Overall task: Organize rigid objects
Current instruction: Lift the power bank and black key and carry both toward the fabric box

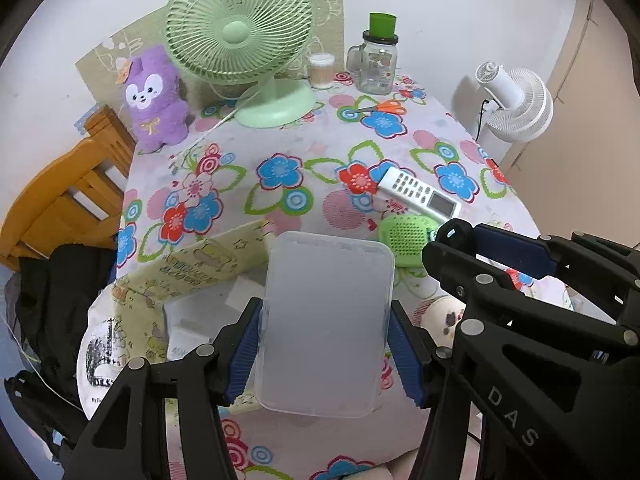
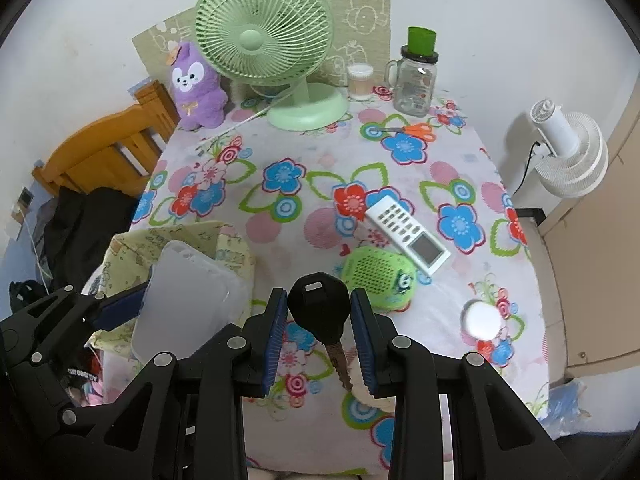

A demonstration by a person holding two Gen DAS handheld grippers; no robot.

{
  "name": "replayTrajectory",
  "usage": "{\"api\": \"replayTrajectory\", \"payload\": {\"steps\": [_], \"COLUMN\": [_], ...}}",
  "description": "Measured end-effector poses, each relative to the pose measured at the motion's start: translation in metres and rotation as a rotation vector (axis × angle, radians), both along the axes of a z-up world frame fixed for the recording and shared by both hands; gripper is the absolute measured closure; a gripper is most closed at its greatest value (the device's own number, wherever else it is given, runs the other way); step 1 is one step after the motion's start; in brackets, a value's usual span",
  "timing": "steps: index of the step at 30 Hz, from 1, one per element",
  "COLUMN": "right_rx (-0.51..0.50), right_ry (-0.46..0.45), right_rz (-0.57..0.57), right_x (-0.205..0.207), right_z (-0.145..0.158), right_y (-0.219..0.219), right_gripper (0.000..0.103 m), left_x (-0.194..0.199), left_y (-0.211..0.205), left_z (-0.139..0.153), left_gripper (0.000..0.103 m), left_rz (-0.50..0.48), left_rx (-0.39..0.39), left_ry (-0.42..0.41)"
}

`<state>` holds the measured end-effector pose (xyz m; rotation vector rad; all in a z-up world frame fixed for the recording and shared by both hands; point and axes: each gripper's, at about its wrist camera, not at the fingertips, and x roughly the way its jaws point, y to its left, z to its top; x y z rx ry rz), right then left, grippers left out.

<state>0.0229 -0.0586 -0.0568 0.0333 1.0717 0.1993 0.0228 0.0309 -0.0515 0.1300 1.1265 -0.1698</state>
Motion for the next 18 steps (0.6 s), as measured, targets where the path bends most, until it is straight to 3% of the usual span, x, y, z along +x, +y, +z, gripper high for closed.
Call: {"api": "replayTrajectory", "payload": {"steps": [18], "right_rx": [-0.019], "right_ry": [-0.011], "right_rz": [0.060], "right_x": [0.002], "right_z": [0.002], "right_y": [0.058], "right_gripper": [0.067], "left_x": [0.000], "left_y": [0.051], "left_z": [-0.005], "left_gripper": [0.041], "left_rz": [0.039], "left_rx": [-0.017], "left_ry": [0.004]}}
